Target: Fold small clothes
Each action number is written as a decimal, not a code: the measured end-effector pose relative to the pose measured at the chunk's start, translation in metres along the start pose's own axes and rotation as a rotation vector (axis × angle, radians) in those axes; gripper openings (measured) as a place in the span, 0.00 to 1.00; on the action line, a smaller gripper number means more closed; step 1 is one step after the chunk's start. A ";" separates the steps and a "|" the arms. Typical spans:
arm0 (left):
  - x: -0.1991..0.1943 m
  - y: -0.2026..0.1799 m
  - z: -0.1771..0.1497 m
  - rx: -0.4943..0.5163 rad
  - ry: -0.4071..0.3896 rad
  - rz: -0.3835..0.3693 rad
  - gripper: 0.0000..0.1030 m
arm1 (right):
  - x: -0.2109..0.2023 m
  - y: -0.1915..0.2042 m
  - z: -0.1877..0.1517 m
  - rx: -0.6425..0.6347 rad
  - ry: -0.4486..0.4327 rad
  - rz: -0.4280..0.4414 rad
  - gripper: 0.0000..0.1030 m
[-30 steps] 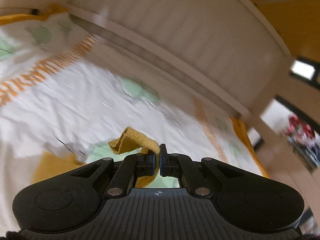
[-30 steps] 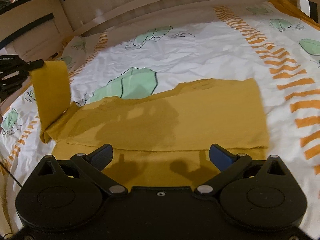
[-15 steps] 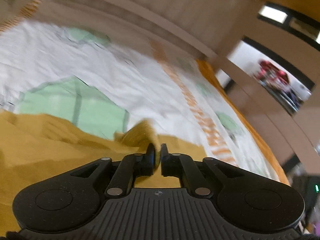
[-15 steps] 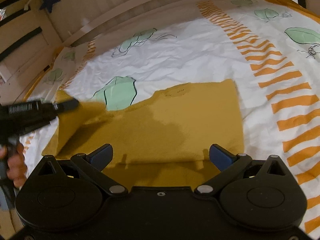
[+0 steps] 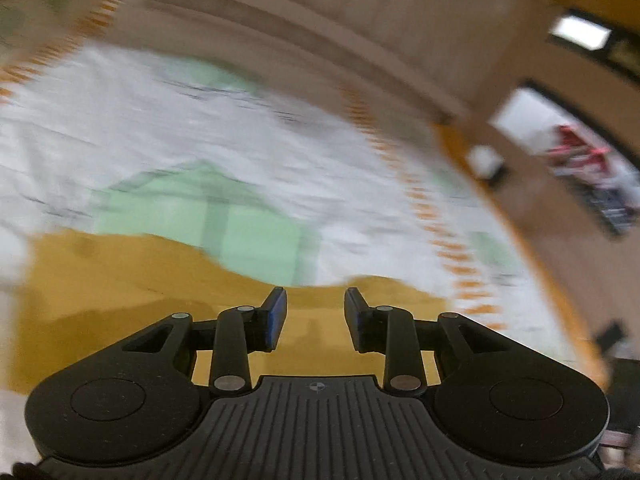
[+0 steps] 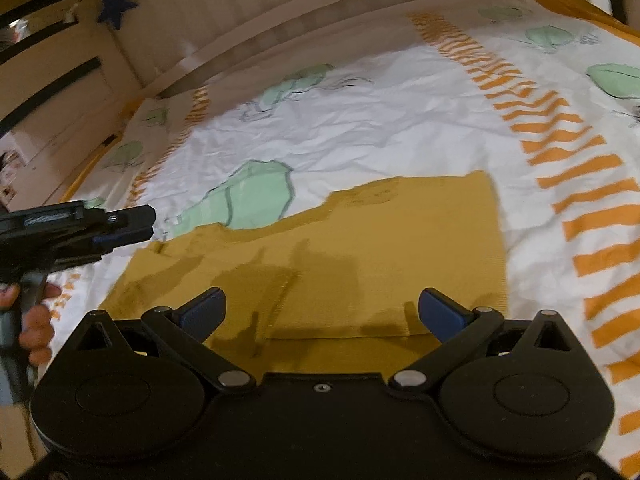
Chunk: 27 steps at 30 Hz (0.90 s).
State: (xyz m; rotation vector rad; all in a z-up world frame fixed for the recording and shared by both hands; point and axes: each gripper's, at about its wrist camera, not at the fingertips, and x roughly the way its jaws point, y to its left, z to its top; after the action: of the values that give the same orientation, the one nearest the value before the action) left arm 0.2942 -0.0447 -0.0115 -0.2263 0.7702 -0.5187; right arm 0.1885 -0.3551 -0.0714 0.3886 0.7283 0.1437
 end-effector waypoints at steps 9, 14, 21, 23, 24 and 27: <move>-0.015 0.051 0.021 -0.017 0.046 0.278 0.30 | 0.025 0.034 -0.001 -0.088 0.032 0.114 1.00; -0.029 0.070 0.027 -0.040 0.048 0.327 0.30 | 0.052 0.044 0.005 -0.037 0.106 0.132 0.96; -0.042 0.096 0.029 -0.093 0.078 0.315 0.30 | 0.074 0.038 -0.003 0.084 0.186 0.112 0.77; -0.044 0.102 0.030 -0.117 0.076 0.305 0.30 | 0.075 0.038 -0.002 0.100 0.185 0.093 0.70; -0.045 0.105 0.031 -0.128 0.074 0.302 0.30 | 0.076 0.039 -0.001 0.108 0.187 0.083 0.63; -0.049 0.114 0.032 -0.158 0.064 0.294 0.30 | 0.080 0.042 0.002 0.127 0.207 0.056 0.31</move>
State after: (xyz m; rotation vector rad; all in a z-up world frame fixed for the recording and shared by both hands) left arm 0.3289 0.0779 -0.0022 -0.2385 0.8911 -0.1880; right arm 0.2487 -0.2964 -0.1032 0.5213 0.9338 0.1932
